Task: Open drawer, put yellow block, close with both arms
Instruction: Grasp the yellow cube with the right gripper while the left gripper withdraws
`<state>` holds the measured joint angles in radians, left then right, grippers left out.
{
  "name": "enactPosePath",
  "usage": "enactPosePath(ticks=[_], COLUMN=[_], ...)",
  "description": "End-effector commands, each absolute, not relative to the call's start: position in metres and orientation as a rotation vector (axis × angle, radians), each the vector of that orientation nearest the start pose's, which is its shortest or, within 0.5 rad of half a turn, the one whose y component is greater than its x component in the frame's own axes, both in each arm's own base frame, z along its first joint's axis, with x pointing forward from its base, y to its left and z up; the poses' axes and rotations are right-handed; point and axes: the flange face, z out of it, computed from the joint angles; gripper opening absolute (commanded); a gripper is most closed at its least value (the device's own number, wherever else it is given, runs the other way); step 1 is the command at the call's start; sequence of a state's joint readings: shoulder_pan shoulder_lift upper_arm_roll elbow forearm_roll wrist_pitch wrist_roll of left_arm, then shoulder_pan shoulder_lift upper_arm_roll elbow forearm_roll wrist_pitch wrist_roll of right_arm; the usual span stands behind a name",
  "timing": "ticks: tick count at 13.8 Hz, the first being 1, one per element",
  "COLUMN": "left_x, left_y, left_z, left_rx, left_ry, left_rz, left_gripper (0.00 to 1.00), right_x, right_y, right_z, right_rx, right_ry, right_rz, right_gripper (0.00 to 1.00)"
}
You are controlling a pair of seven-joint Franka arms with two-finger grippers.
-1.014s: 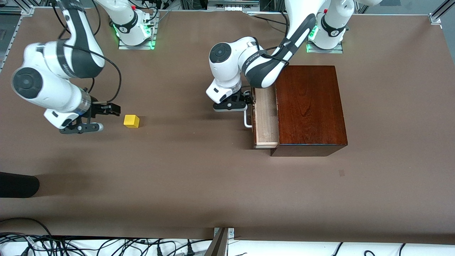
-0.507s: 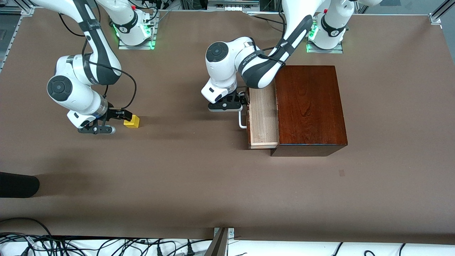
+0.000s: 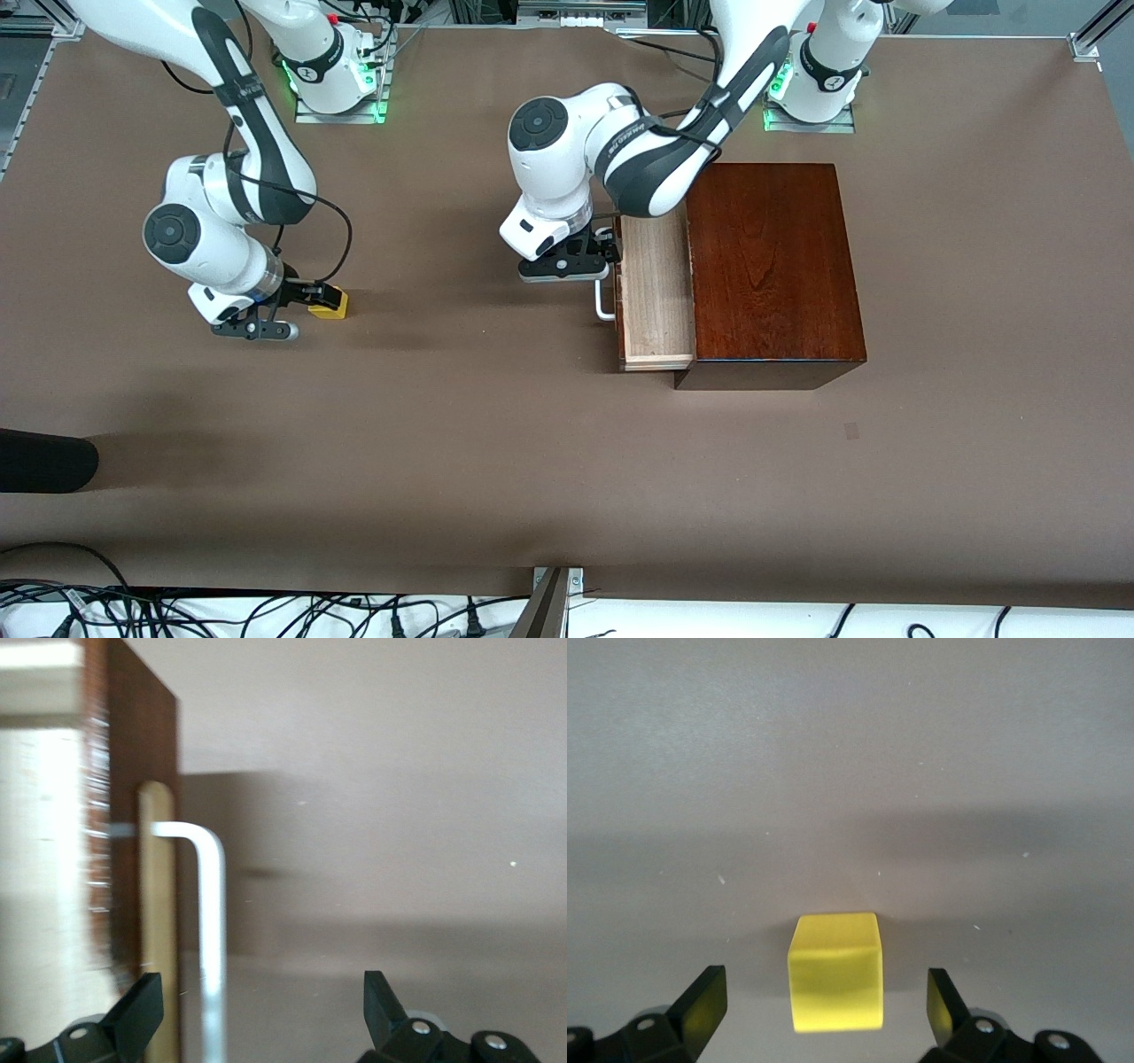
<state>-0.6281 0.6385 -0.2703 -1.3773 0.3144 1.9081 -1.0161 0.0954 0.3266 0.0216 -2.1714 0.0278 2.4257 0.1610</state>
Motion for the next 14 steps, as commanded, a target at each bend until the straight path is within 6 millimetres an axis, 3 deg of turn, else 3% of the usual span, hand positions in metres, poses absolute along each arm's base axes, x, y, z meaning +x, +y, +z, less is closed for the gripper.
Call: enactPosePath(ticks=[1, 7, 9, 11, 14], left_x=[0.501, 0.545, 0.556, 0.563, 0.577], left_y=[-0.506, -0.407, -0.374, -0.344, -0.268], left_z=[0.381, 0.455, 0.472, 0.494, 0.53], left_rx=[-2.941, -2.881, -2.865, -2.852, -2.968], left_ry=[-0.088, 0.191, 0.293, 0.376, 0.43], left_rz=[-0.055, 0.071, 0.109, 0.137, 0.233], left_gripper=[1.0, 1.0, 1.0, 1.0, 1.0], right_x=[0.549, 0.532, 0.528, 0.523, 0.521], right_y=[0.064, 0.063, 0.062, 0.062, 0.062], right_z=[0.219, 0.194, 0.191, 0.188, 0.188], right_rx=[-3.111, -3.113, -3.114, -3.115, -3.116], right_ry=[0.142, 0.142, 0.14, 0.133, 0.111], right_rz=[0.071, 0.047, 0.059, 0.075, 0.084], right_gripper=[1.0, 0.98, 0.91, 0.75, 0.31])
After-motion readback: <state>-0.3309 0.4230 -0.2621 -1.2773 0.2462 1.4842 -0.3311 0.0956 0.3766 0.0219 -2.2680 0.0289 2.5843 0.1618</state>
